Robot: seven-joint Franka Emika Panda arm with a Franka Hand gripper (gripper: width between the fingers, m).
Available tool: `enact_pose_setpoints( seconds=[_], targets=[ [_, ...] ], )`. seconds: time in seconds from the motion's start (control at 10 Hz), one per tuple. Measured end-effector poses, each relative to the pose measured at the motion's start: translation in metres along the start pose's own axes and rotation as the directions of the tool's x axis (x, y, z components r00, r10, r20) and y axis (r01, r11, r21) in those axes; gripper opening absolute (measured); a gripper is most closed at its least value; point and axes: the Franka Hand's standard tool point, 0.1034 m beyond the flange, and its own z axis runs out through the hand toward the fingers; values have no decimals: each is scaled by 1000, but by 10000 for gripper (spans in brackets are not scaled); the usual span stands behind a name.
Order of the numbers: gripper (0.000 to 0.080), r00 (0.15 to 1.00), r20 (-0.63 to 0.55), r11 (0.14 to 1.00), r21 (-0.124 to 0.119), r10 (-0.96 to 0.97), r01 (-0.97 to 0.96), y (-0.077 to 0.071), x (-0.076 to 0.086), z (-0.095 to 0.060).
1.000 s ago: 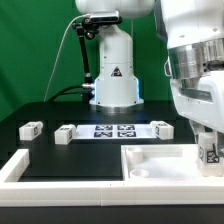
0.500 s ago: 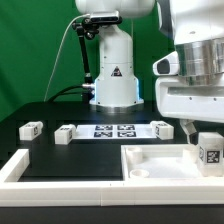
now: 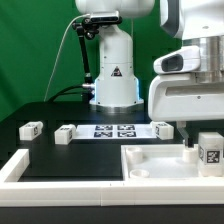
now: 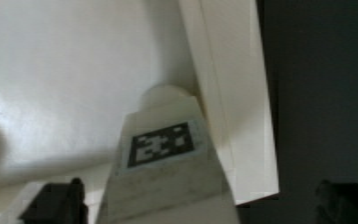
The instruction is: Assemble one leg
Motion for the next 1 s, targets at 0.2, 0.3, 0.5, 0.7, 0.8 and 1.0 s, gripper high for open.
enact_pose_setpoints(
  seconds=[0.2, 0.3, 0.5, 0.7, 0.8, 1.0],
  targets=[
    [649, 987, 2, 987, -4, -163, 163, 1, 0, 1],
    [649, 971, 3, 971, -5, -238, 238, 3, 1, 2],
    [649, 943, 3, 943, -7, -332, 332, 6, 2, 2],
    [423, 945, 3, 945, -7, -328, 328, 6, 2, 2],
    [423, 945, 3, 945, -7, -328, 328, 6, 2, 2],
    [290, 945, 3, 945, -8, -327, 327, 7, 3, 2]
  ],
)
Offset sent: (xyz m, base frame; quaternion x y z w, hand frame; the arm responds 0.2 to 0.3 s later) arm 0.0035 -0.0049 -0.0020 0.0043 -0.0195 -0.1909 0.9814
